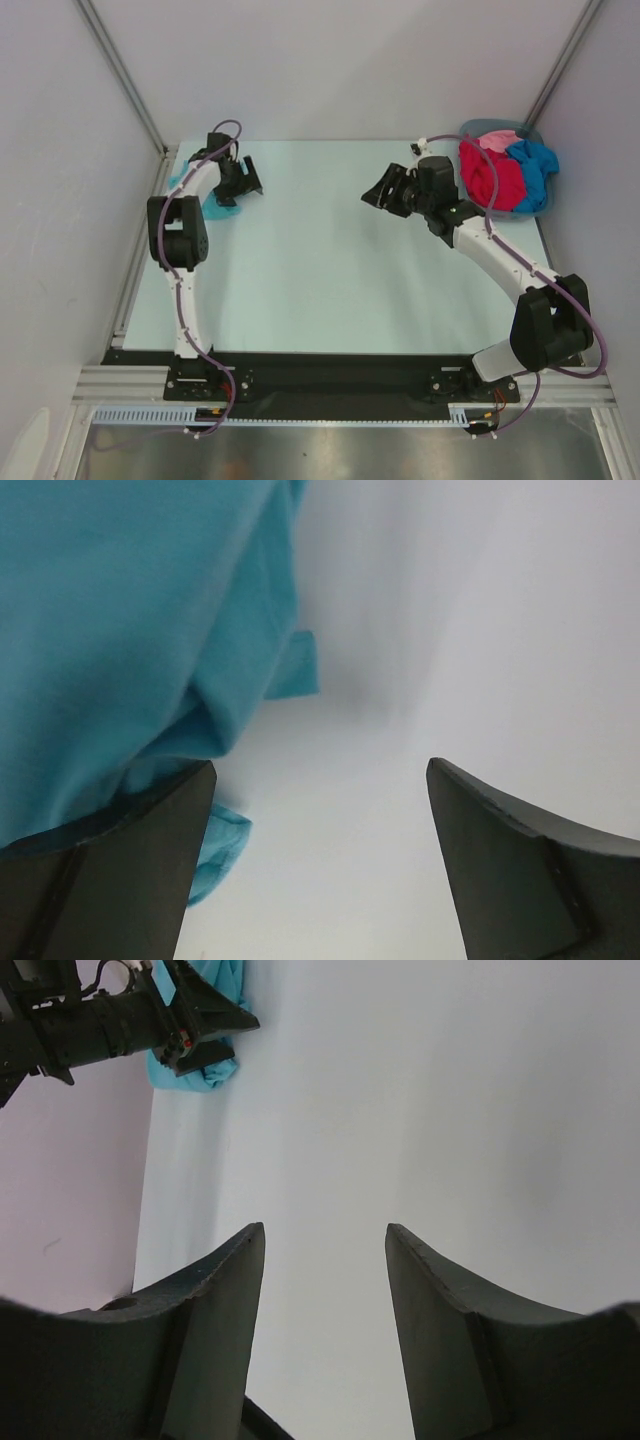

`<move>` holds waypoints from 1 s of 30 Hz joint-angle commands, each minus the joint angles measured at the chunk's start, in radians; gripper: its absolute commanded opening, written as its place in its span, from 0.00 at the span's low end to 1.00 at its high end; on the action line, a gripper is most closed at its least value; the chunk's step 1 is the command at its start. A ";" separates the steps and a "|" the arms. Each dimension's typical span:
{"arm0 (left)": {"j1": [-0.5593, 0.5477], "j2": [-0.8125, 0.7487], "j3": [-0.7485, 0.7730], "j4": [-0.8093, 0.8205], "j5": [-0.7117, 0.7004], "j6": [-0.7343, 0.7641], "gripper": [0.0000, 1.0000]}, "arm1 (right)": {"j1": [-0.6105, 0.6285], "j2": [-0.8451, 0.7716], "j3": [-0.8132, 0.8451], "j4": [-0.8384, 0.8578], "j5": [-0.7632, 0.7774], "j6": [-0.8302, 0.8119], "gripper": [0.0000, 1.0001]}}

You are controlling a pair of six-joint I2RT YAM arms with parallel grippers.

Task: Fold and stack the t-shirts
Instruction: Neatly place the folded tshirt to the corner

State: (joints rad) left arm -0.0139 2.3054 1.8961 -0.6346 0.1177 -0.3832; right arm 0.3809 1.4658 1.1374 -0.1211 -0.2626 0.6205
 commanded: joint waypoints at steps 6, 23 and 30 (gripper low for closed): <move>-0.070 -0.145 0.044 0.000 0.068 -0.005 0.94 | 0.041 -0.001 0.030 0.055 0.010 0.001 0.57; 0.008 -0.301 -0.137 0.055 -0.139 -0.039 0.91 | 0.041 -0.010 -0.062 0.112 -0.013 0.012 0.57; 0.011 -0.282 -0.199 0.079 -0.148 -0.034 0.91 | 0.009 -0.039 -0.090 0.112 -0.047 0.024 0.57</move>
State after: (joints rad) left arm -0.0006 2.0399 1.7149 -0.5873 -0.0078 -0.4103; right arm 0.4065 1.4658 1.0641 -0.0444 -0.2825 0.6365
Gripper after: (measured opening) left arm 0.908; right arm 0.567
